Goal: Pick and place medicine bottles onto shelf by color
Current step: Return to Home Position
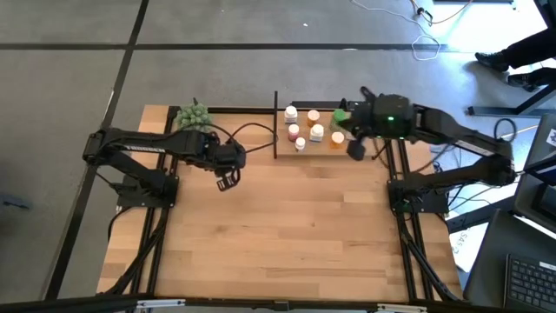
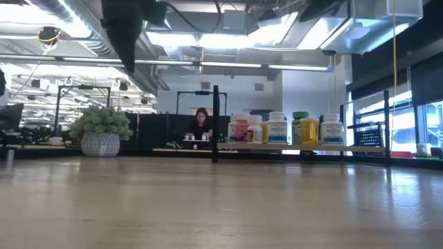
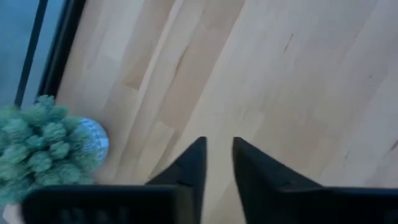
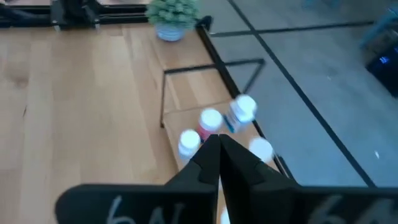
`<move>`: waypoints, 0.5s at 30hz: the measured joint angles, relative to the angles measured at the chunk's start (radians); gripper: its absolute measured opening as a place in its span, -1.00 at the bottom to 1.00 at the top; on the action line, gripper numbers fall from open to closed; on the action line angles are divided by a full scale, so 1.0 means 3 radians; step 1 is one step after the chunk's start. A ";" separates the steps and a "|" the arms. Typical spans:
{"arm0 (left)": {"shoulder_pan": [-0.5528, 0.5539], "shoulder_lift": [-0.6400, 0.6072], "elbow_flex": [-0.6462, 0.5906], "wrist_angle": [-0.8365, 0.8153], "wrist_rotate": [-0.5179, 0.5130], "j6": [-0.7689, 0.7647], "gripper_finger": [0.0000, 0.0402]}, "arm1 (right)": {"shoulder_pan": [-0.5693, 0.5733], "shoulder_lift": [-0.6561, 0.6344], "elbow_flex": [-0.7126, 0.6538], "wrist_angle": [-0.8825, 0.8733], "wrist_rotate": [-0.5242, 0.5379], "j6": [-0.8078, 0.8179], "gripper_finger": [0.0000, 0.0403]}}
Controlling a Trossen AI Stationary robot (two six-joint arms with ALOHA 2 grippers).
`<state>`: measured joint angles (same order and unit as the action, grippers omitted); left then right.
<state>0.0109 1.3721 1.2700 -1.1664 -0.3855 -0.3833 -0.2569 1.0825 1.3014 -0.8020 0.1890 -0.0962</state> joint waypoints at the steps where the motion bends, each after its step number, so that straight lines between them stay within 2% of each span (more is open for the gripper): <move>1: 0.0000 -0.0037 0.0030 -0.0045 -0.0003 0.0008 -0.71 | 0.0000 -0.0076 0.0000 -0.0079 0.0038 0.0056 -0.95; 3: 0.0000 -0.0162 0.0054 -0.0081 -0.0013 0.0050 -0.88 | -0.0001 -0.0224 0.0000 -0.0211 0.0129 0.0169 -0.97; 5: -0.0001 -0.0337 0.0054 -0.0114 -0.0064 0.0079 -0.97 | 0.0000 -0.0379 0.0000 -0.0335 0.0179 0.0302 -0.98; 11: -0.0012 -0.0979 0.0057 -0.0104 -0.0134 0.0060 -0.98 | 0.0011 -0.0806 -0.0037 -0.0572 0.0019 0.0490 -0.97; 15: -0.0056 -0.1445 0.0038 -0.0087 -0.0175 -0.0025 -0.98 | 0.0045 -0.1217 -0.0363 -0.0282 -0.0183 0.0497 -0.98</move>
<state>-0.0058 0.9385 1.2813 -1.1924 -0.4379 -0.3906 -0.2435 0.7174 1.1925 -0.8865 0.1340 0.0529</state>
